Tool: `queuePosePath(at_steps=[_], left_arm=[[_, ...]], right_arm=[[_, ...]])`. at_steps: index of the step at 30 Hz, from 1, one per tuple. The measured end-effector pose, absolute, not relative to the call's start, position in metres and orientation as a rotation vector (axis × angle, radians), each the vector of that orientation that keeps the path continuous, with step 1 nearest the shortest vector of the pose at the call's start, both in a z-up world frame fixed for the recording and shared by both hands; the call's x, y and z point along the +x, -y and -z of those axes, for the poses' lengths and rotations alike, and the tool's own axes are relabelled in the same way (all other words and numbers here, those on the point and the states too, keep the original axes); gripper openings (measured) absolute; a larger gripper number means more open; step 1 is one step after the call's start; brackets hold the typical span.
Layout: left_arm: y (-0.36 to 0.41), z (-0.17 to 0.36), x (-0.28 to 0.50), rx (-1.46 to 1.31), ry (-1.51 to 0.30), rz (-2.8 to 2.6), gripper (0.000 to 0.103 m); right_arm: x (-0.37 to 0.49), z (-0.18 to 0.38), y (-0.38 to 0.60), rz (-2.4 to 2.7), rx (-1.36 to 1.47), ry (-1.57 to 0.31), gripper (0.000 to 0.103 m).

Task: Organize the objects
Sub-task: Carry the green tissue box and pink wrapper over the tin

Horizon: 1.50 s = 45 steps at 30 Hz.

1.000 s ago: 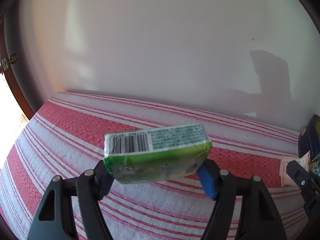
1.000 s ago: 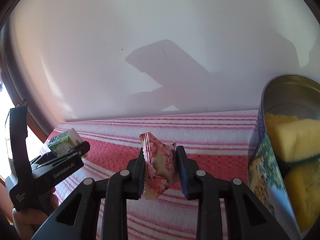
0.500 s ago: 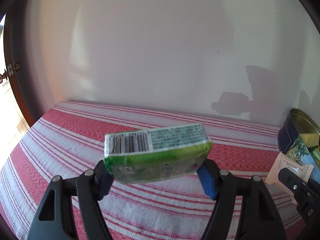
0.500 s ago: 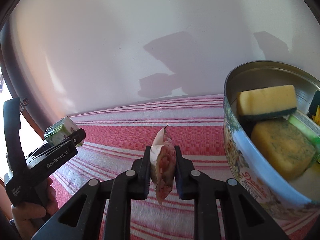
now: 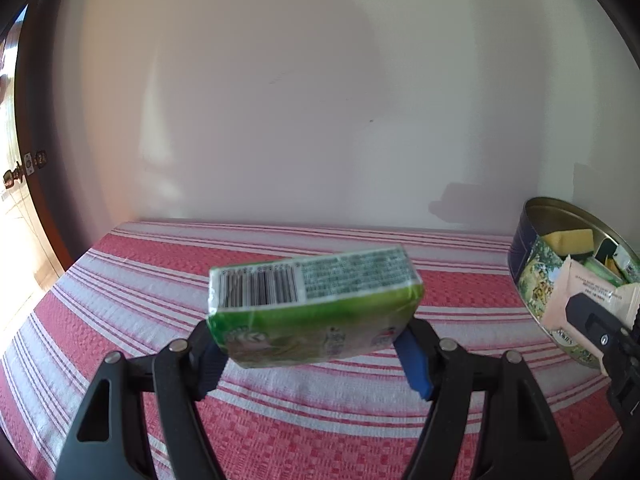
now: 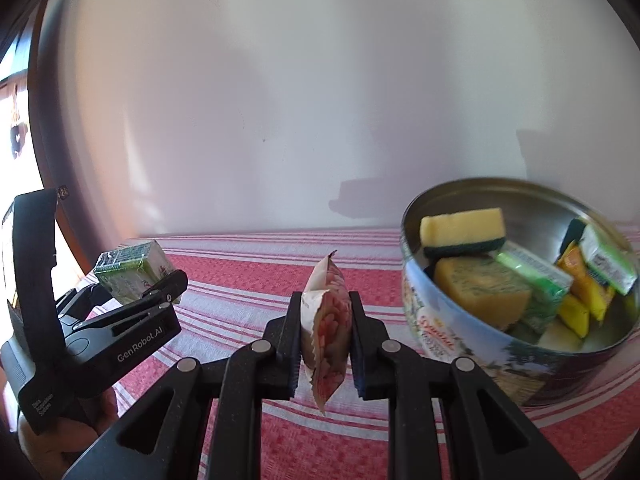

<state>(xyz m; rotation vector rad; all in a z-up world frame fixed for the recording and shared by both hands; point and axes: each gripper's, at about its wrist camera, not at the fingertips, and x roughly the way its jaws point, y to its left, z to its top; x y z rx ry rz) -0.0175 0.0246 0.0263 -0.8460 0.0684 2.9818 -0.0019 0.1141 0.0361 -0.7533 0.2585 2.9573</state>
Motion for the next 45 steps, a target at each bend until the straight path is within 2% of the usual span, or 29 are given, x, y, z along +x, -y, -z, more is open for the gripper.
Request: queuePosePath(at_steps=[12, 45], left_arm=[[-0.038, -0.031, 0.012, -0.823, -0.052, -2.984, 0.072], [-0.079, -0.034, 0.038, -0.785, -0.049, -2.978, 0.072]], right_arm=[[0.017, -0.041, -0.110, -2.947, -0.696, -0.155, 0.022], [0.015, -0.046, -0.096, -2.971, -0.573, -0.063, 0.022]])
